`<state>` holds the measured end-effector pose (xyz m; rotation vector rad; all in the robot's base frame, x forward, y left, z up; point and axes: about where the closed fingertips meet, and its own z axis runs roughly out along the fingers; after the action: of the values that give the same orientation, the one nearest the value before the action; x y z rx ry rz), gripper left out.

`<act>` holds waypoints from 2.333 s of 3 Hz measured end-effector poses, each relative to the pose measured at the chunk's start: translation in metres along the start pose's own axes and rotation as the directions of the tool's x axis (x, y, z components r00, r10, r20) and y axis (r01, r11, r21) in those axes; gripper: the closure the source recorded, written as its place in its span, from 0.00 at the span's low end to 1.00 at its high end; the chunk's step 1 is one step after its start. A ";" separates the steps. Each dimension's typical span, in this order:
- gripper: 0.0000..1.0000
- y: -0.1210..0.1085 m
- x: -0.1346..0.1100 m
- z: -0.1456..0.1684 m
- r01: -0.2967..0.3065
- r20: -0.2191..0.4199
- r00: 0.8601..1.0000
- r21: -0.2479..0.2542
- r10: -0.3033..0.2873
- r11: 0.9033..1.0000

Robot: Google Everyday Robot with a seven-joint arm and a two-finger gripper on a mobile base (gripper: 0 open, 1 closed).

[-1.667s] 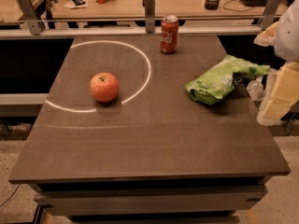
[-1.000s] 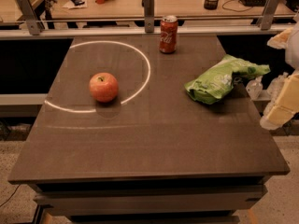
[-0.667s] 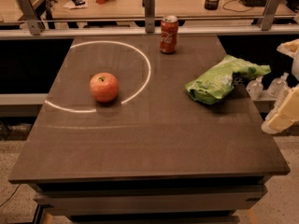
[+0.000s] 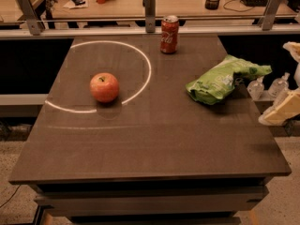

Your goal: Move green rice chip bag near apple

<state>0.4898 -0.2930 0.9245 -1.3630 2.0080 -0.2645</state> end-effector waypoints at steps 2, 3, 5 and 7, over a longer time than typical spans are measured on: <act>0.00 -0.047 -0.010 0.043 0.011 0.169 0.986 0.032 -0.016 0.999; 0.00 -0.054 -0.016 0.067 0.008 0.210 0.978 0.002 -0.008 1.000; 0.00 -0.050 -0.035 0.102 0.043 0.240 0.970 -0.071 -0.025 0.997; 0.39 -0.040 -0.038 0.110 0.055 0.223 0.974 -0.103 -0.031 0.993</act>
Offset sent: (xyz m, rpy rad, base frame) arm 0.1016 -0.0058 -0.0143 0.1972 -0.1154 0.1339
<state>0.5975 -0.2546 0.8794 -1.4373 1.8312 -0.0201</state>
